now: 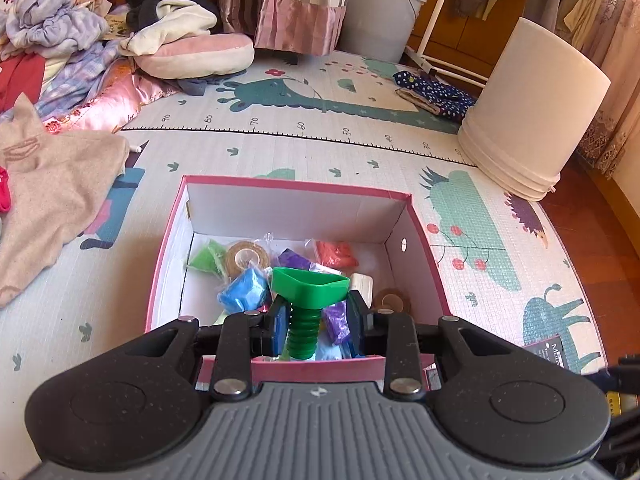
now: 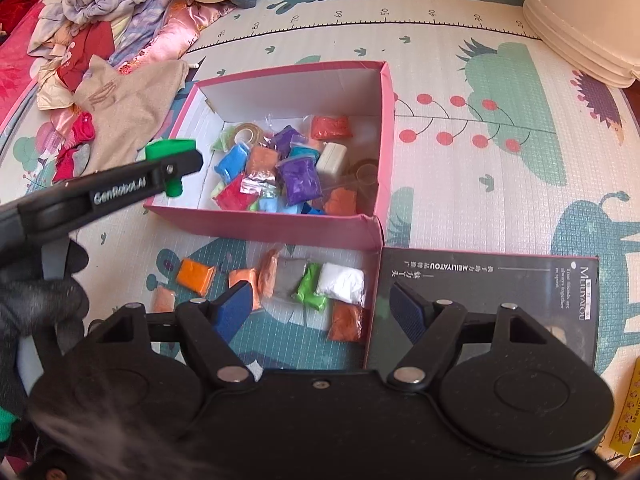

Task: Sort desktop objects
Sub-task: 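Lift the green bolt with the left gripper over the pink box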

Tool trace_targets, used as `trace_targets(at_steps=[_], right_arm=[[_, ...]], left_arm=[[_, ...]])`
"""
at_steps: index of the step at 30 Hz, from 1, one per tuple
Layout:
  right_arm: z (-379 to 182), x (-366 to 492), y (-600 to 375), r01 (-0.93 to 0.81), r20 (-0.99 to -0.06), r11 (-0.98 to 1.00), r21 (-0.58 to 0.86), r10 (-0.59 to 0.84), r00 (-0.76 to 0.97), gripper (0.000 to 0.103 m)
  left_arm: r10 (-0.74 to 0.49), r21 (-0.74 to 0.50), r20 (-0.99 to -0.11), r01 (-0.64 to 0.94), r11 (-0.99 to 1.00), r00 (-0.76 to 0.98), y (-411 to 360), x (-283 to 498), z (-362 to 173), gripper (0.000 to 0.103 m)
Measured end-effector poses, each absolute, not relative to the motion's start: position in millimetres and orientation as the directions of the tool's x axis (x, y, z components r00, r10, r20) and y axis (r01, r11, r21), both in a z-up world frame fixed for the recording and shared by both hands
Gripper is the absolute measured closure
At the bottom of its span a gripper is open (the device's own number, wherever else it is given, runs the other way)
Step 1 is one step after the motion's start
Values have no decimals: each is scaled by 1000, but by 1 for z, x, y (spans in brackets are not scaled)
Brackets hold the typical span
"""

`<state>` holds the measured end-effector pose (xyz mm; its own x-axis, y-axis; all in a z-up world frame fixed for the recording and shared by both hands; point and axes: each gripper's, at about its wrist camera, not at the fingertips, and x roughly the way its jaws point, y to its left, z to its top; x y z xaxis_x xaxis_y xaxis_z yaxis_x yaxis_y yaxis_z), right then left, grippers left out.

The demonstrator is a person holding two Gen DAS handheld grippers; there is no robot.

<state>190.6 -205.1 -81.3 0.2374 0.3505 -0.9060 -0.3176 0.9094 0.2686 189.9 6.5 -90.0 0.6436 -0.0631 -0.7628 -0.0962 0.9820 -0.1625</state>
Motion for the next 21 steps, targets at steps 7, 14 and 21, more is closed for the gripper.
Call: trace_targets(at_steps=[7, 14, 21], right_arm=[[-93, 168, -224, -277, -901, 900, 337, 394, 183, 28], [-103, 165, -232, -264, -901, 901, 345, 397, 176, 28], [-115, 168, -238, -236, -900, 900, 366, 407, 156, 28]], left_arm=[[-53, -156, -758, -102, 982, 650, 5, 217, -98, 74], [-49, -135, -773, -88, 987, 632, -2, 239, -117, 74], [-44, -124, -798, -92, 988, 601, -1, 254, -142, 74]])
